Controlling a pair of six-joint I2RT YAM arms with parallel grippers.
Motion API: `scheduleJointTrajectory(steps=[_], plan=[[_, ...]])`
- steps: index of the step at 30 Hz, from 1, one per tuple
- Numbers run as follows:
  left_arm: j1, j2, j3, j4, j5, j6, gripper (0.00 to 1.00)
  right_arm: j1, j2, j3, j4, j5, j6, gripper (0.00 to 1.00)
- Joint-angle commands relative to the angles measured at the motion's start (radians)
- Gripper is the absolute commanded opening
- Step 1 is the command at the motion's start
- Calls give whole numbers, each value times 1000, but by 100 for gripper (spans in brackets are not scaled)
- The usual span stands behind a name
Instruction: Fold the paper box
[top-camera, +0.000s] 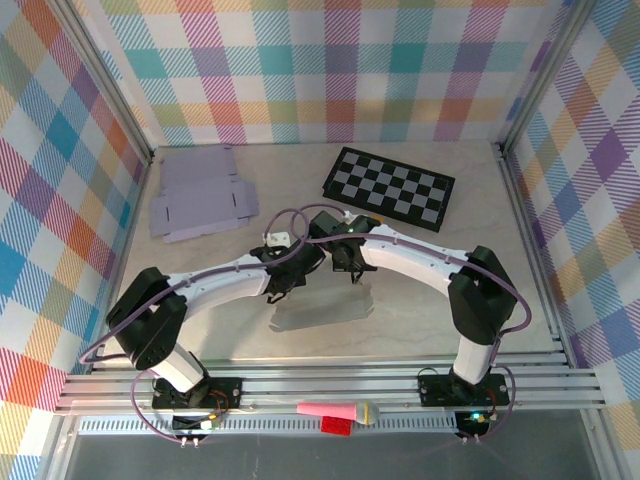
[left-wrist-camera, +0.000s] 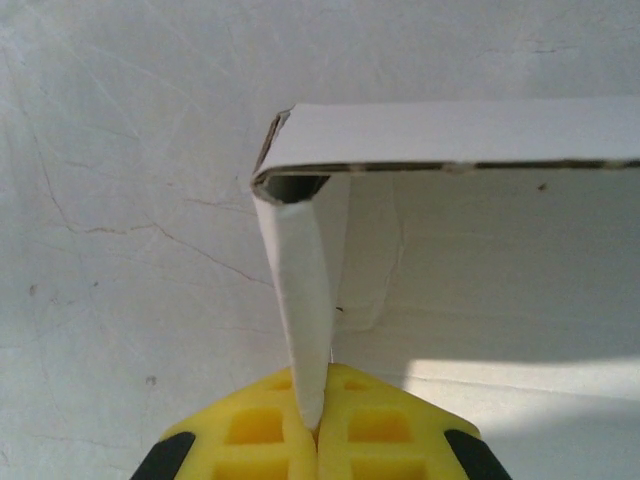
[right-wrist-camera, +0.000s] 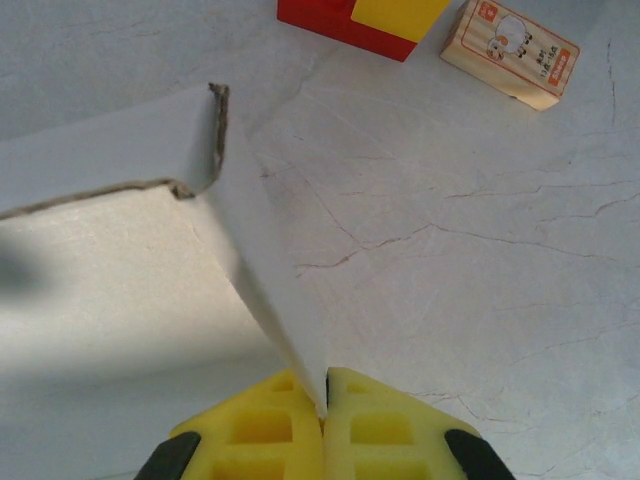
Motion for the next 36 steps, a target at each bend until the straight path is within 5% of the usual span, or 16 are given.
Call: scheduleJointTrajectory(steps=[1,10,14,26,36], plan=[[-22,48,44,-107,-56,-52,0,31,7,18,-12,30,23,0],[-22,-21,-22,14,3,16,0,31,14,3,14,10,0,0],[-15,-50,-69,91,63,51,16,31,10,-5,27,10,-7,0],[16,-2,-85,95,134,32,20,30,16,-1,25,5,-12,0],[11,38,-53,14,80,-10,0,31,18,-6,28,-10,-16,0]])
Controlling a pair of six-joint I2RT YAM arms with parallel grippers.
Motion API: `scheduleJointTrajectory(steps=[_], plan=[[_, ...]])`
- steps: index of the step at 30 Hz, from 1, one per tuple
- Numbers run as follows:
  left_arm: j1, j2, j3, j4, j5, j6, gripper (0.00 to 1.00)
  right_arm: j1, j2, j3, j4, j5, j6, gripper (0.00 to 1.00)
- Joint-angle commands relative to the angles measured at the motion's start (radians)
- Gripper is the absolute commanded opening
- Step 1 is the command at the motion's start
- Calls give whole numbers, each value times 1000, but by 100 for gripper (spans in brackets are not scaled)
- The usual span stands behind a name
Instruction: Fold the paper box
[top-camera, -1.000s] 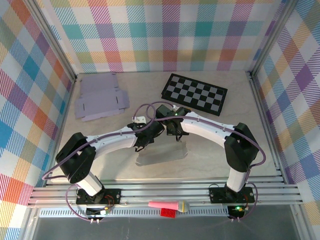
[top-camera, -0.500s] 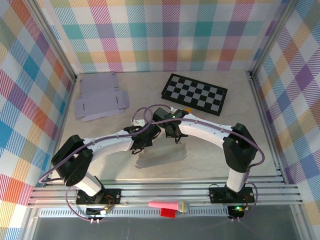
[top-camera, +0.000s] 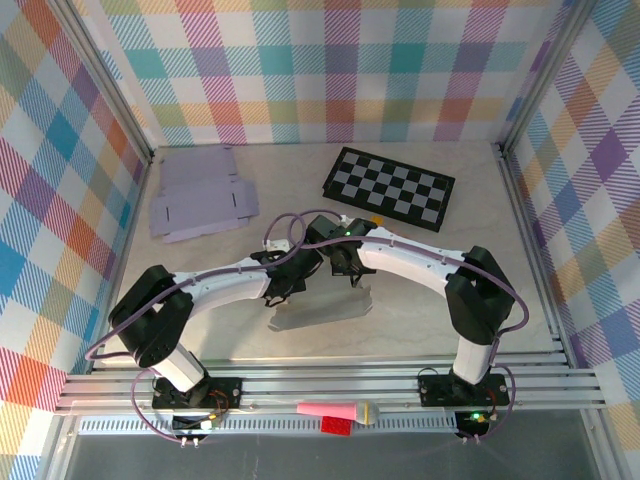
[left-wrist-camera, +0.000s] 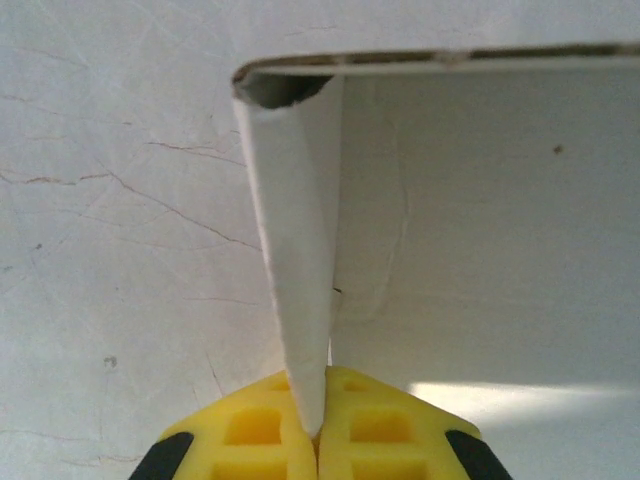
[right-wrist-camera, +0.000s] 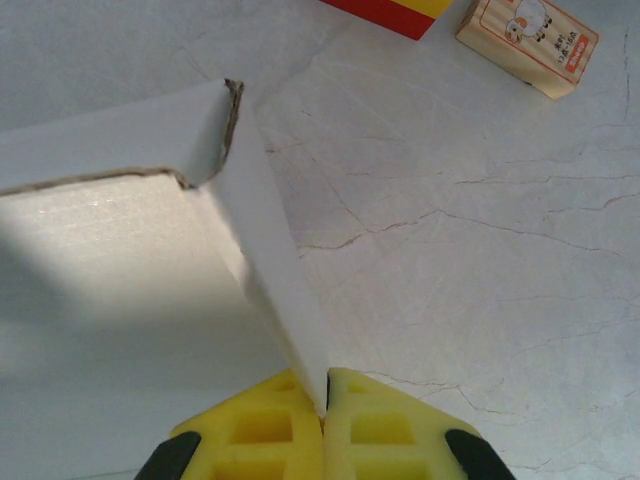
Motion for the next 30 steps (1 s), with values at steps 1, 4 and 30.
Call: scheduleJointTrajectory(steps=[1,4,30], plan=[[-8,21,12,-52,-10,-8,0,11,10,2,31,-8,7,0],[-10,0,17,-42,-19,1,0,11,10,-4,36,-6,5,0],[-25,-99,-34,50,46,99,0,-61,135,61,-32,-112,-39,0]])
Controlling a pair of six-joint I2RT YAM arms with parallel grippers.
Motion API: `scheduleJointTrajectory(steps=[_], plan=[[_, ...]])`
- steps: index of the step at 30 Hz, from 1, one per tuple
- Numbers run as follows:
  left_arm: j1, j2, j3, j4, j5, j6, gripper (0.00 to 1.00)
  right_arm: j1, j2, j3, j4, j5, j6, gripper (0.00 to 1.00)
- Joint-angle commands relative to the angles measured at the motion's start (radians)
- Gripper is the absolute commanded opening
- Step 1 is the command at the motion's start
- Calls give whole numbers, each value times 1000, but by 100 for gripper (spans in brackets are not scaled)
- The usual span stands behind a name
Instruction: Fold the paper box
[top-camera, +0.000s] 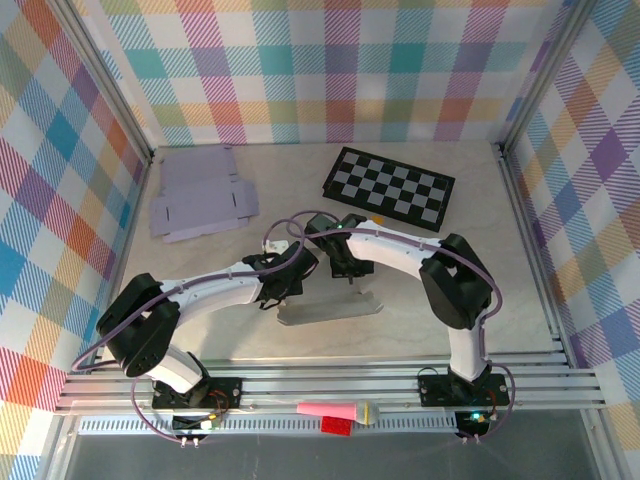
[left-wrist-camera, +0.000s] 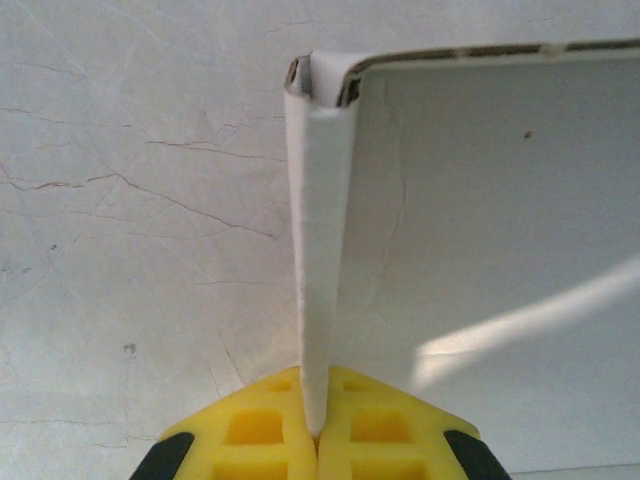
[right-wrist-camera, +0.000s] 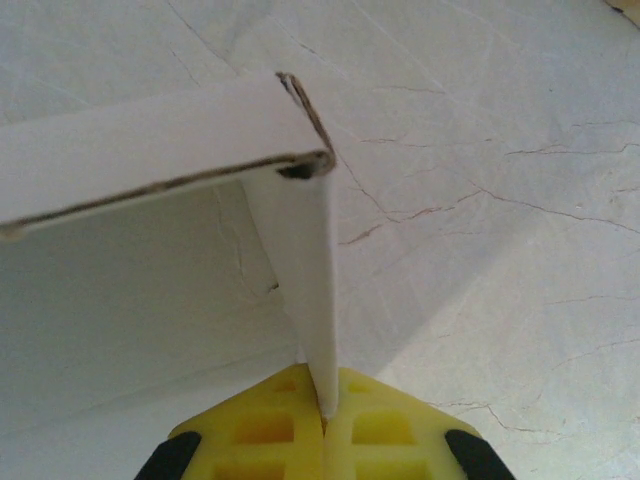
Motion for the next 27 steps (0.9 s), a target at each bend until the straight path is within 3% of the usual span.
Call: scheduleJointTrajectory(steps=[1,3,8,12,27], plan=[[-22,-20,7,40,24,15,0,-7,-28,-15,39,-37,-26,0],[-23,-15,8,39,26,20,0,-16,-50,-44,90,-68,-50,1],[-25,-12,11,36,22,23,0,-48,-112,-119,226,-165,-119,17],[-26,-10,13,32,23,26,0,-71,-122,-131,245,-190,-139,23],[-31,-6,20,26,21,25,0,-127,-97,-154,228,-184,-163,31]])
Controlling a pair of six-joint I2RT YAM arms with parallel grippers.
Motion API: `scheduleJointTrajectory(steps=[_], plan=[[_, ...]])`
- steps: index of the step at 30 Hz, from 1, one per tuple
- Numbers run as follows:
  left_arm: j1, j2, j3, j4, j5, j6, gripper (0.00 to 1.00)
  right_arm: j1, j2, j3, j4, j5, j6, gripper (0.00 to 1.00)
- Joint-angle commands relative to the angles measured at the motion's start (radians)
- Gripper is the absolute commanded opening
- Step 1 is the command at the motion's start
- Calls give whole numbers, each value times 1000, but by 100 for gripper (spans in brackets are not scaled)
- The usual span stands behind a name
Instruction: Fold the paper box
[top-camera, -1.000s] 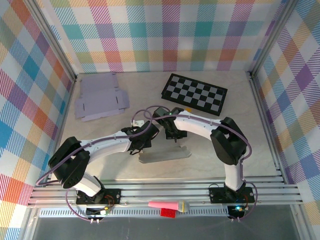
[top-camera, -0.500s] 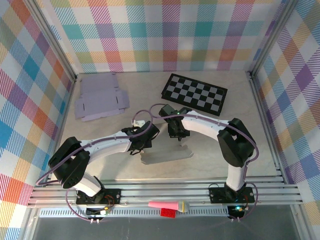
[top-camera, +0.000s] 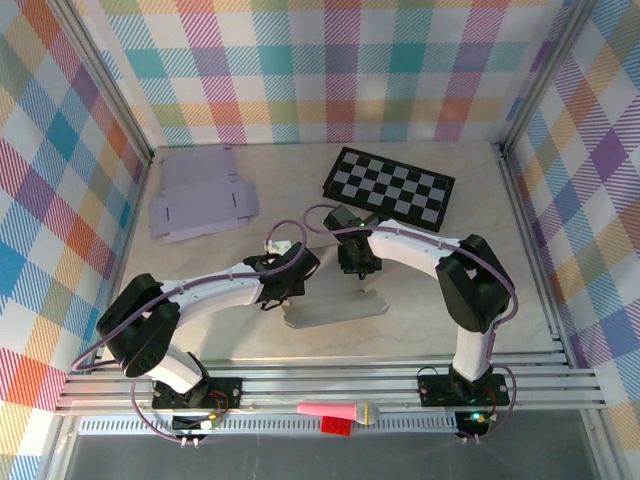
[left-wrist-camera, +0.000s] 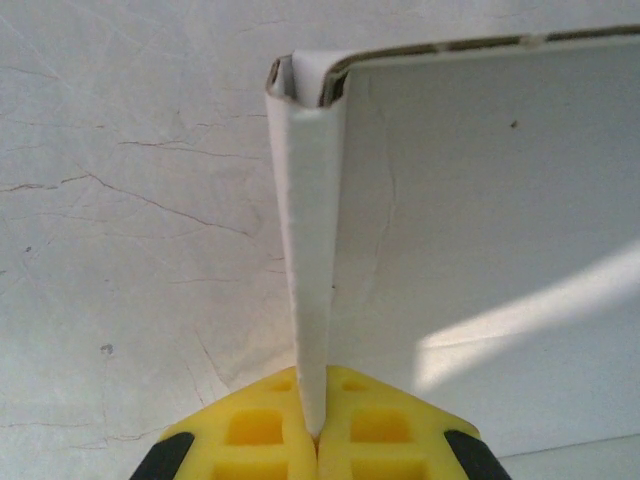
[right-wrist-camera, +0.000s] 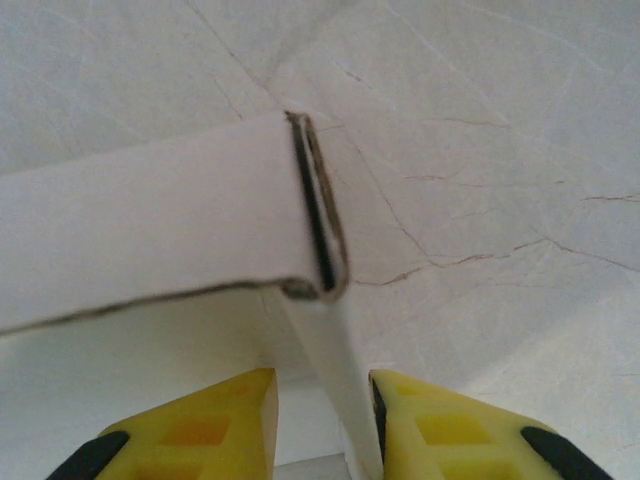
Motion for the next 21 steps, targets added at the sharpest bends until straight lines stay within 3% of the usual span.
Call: scheduleJointTrajectory(steps=[1,13,18,21], plan=[[-19,-6,21,5,14,17,0,-20,-7,-6,17,-8,-22,32],[-23,-4,25,5,14,15,0,-62,-31,-31,42,5,-67,30],[-27,-7,23,3,12,15,0,-61,5,-4,41,27,-98,25],[-28,-7,25,4,12,16,0,-60,32,18,0,69,-83,16]])
